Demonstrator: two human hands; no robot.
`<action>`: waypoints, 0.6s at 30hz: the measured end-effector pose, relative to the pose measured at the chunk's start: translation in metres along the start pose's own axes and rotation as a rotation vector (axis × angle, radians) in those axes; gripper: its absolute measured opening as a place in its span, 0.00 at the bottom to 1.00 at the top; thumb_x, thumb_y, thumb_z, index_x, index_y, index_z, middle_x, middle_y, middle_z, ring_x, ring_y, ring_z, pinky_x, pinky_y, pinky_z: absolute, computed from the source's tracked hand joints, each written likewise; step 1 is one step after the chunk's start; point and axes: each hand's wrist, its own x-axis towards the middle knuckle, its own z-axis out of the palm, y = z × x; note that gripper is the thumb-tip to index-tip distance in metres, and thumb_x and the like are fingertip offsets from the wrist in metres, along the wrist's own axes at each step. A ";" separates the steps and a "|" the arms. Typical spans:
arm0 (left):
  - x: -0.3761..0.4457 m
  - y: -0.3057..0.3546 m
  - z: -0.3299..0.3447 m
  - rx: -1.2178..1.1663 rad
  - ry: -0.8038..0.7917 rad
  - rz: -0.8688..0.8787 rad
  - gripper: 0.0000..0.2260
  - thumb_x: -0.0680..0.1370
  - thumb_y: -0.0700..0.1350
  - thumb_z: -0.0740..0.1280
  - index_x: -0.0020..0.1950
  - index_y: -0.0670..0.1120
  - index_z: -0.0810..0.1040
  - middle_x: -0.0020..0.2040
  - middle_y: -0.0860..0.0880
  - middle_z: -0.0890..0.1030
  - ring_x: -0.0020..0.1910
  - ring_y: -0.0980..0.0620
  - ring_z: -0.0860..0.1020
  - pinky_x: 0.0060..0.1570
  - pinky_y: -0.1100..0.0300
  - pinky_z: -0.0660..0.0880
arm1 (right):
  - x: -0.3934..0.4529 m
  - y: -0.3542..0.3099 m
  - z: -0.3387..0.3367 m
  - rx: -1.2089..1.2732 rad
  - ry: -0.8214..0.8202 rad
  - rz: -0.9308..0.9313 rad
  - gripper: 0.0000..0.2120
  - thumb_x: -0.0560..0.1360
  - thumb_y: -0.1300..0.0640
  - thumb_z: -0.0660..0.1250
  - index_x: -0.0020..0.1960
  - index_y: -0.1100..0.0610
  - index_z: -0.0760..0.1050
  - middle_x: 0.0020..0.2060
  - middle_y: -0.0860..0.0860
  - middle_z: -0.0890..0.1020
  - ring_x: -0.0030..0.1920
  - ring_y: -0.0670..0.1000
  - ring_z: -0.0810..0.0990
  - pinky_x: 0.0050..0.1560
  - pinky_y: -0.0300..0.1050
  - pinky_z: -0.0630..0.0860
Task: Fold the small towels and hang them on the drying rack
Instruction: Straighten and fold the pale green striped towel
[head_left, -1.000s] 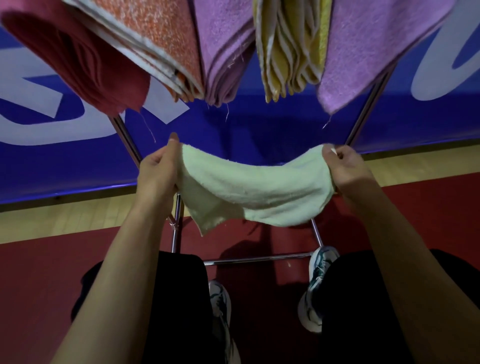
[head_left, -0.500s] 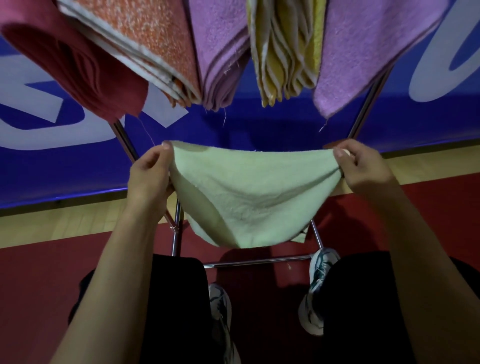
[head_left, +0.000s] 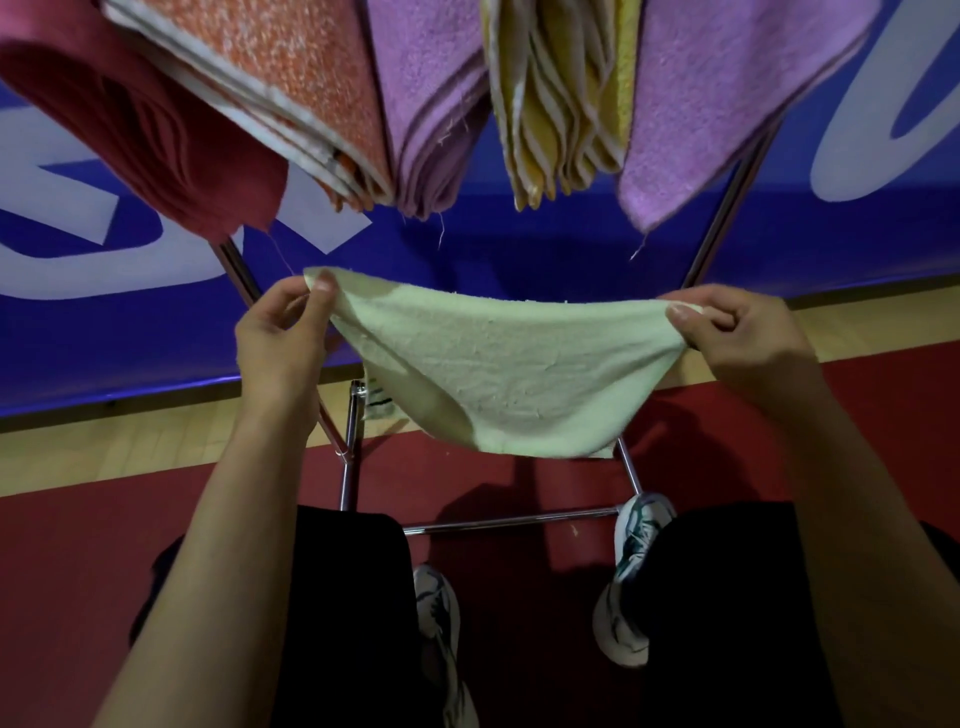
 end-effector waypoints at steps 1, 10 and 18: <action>-0.001 0.001 0.001 0.014 -0.004 0.010 0.05 0.82 0.49 0.70 0.50 0.50 0.84 0.46 0.56 0.87 0.53 0.54 0.85 0.60 0.49 0.82 | 0.000 -0.001 0.000 0.026 0.023 0.000 0.06 0.80 0.55 0.70 0.56 0.53 0.85 0.45 0.47 0.88 0.48 0.43 0.85 0.51 0.39 0.80; -0.002 -0.002 -0.002 0.135 -0.008 0.141 0.06 0.82 0.52 0.70 0.48 0.53 0.84 0.46 0.54 0.86 0.53 0.50 0.85 0.59 0.44 0.82 | -0.001 -0.007 -0.004 -0.153 0.132 -0.010 0.06 0.76 0.52 0.75 0.51 0.52 0.85 0.39 0.43 0.86 0.37 0.37 0.81 0.38 0.26 0.72; -0.002 -0.002 -0.003 0.173 -0.009 0.095 0.06 0.80 0.50 0.74 0.47 0.49 0.85 0.47 0.49 0.87 0.51 0.51 0.86 0.60 0.50 0.82 | -0.002 -0.012 -0.008 -0.156 0.284 -0.093 0.09 0.77 0.49 0.74 0.51 0.54 0.84 0.40 0.50 0.81 0.38 0.42 0.78 0.41 0.31 0.73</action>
